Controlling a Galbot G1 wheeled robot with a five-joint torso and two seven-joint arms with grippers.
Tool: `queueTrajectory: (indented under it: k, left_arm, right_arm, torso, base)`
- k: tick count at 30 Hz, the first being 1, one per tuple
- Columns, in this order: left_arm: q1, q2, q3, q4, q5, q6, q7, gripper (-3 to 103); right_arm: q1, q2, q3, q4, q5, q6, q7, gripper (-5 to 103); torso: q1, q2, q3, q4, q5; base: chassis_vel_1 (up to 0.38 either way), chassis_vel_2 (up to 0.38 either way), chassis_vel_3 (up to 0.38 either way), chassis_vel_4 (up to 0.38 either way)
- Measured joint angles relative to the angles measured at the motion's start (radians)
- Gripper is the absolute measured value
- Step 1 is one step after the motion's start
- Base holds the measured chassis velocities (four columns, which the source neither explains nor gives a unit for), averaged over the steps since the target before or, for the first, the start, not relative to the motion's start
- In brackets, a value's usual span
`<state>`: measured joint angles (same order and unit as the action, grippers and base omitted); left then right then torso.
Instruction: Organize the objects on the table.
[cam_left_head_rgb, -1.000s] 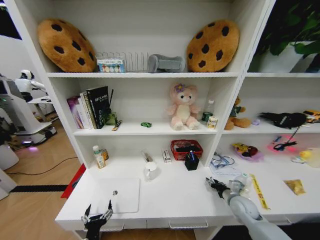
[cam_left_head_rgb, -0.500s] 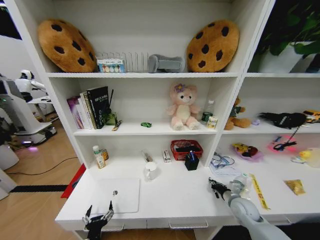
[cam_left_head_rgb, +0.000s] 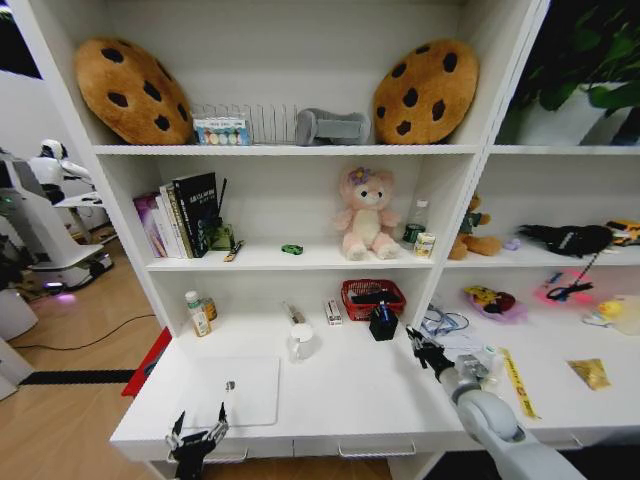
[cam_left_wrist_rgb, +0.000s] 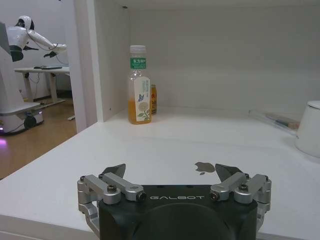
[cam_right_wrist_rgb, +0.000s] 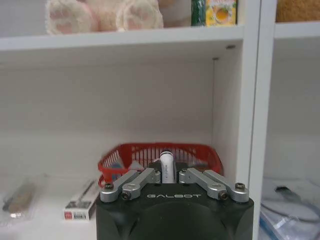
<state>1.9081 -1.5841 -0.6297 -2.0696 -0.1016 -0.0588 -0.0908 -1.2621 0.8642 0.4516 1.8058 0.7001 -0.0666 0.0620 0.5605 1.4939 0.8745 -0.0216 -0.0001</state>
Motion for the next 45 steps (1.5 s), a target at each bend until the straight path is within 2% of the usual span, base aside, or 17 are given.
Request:
queueTrajectory:
  k: [5, 8, 20, 23, 29, 37, 40, 45]
  left_arm:
    - [0.005, 0.004, 0.002, -0.006, 0.001, 0.001, 0.001, 98]
    - [0.007, 0.016, -0.007, -0.013, -0.003, 0.003, 0.001, 98]
    - [0.01, 0.017, -0.027, -0.013, -0.01, 0.005, 0.001, 98]
    - [0.01, 0.019, -0.025, -0.012, -0.01, 0.005, 0.001, 98]
    - [0.015, 0.023, -0.023, -0.008, -0.005, 0.004, 0.001, 98]
    - [0.015, 0.026, -0.018, -0.007, -0.004, 0.004, 0.001, 98]
    - [0.015, 0.026, -0.019, -0.007, -0.005, 0.004, 0.001, 98]
    - [0.015, 0.027, -0.029, -0.009, -0.01, 0.004, 0.001, 98]
  right_arm:
    - [0.146, 0.01, -0.048, -0.081, -0.01, -0.003, -0.015, 12]
    - [0.253, 0.027, -0.084, -0.204, -0.024, -0.007, -0.027, 12]
    - [0.401, 0.058, -0.178, -0.386, -0.035, 0.02, -0.061, 12]
    - [0.417, 0.07, -0.192, -0.403, -0.047, 0.047, -0.068, 12]
    - [0.429, 0.108, -0.206, -0.442, -0.096, 0.181, -0.07, 12]
    - [0.455, 0.132, -0.225, -0.486, -0.123, 0.286, -0.062, 12]
    - [0.474, 0.156, -0.238, -0.542, -0.166, 0.351, -0.05, 12]
    - [0.494, 0.189, -0.252, -0.591, -0.21, 0.406, -0.04, 12]
  torso:
    - [0.0, 0.0, 0.0, 0.0006, 0.0]
    - [0.0, 0.0, 0.0, 0.0002, 0.0]
    - [0.0, 0.0, 0.0, 0.0002, 0.0001]
    - [0.0, 0.0, 0.0, 0.0003, 0.0]
    - [0.0, 0.0, 0.0, 0.0002, 0.0]
    - [0.0, 0.0, 0.0, 0.0001, 0.0]
    - [0.0, 0.0, 0.0, 0.0001, -0.0001]
    - [0.0, 0.0, 0.0, 0.0, -0.0001]
  base:
    - [0.0, 0.0, 0.0, 0.0]
    - [0.0, 0.0, 0.0, 0.0]
    - [0.0, 0.0, 0.0, 0.0]
    - [0.0, 0.0, 0.0, 0.0]
    - [0.0, 0.0, 0.0, 0.0]
    - [0.0, 0.0, 0.0, 0.0]
    - [0.0, 0.0, 0.0, 0.0]
    - [0.0, 0.0, 0.0, 0.0]
